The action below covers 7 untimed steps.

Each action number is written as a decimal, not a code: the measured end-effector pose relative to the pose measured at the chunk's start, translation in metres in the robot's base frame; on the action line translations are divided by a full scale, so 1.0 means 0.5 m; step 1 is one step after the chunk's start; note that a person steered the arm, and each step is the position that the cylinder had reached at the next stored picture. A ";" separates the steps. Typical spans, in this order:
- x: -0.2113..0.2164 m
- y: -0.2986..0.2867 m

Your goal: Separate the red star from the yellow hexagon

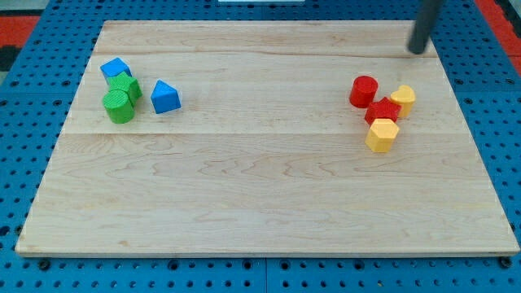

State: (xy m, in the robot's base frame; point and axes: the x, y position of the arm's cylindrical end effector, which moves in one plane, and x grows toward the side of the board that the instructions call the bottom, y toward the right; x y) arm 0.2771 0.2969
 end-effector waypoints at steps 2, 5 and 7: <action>0.260 0.017; 0.313 -0.236; 0.359 -0.263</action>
State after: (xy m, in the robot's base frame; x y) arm 0.4565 0.1654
